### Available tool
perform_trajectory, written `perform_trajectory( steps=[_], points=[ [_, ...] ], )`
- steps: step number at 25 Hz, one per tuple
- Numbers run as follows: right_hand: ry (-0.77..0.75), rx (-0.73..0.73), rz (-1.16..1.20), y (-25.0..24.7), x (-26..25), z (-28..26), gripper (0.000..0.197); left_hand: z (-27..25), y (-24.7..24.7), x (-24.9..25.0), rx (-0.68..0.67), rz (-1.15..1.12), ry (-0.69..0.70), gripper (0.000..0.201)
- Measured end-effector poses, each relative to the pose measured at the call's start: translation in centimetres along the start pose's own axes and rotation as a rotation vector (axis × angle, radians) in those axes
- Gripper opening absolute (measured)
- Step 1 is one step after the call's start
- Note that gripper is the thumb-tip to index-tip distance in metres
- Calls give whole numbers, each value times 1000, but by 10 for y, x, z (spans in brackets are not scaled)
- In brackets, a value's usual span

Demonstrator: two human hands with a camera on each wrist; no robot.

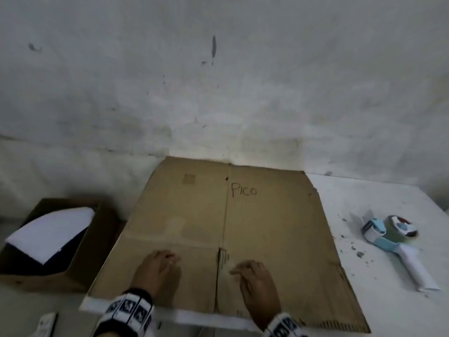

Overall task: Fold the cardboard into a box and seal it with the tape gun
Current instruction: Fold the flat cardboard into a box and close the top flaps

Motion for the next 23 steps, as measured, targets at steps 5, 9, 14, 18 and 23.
perform_trajectory(
  steps=[5, 9, 14, 18, 23],
  points=[
    [15, -219, -39, 75, -10, 43, 37, 9, 15, -75, -154, 156, -224, 40],
    [70, -452, -160, 140, -12, 72, 45, 8, -3, -119, -43, 193, -373, 51],
    [311, -863, -237, 204, 14, 80, 63, 6, -7, -142, -58, 84, -622, 68],
    [347, -892, -266, 225, 26, 73, 77, 13, -15, -145, -26, 85, -677, 73],
    [337, -901, -329, 228, 31, 70, 78, 16, -7, -177, -24, -265, -818, 62]
  ],
)
Point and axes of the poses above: each hand's wrist, its own z-axis towards the middle knuckle, its own y-axis out of the palm, x = y × z, the point moved 10 cm from there along z, towards the middle knuckle, and after that the axes turned 12 degrees about z, right-handed, at the moved point
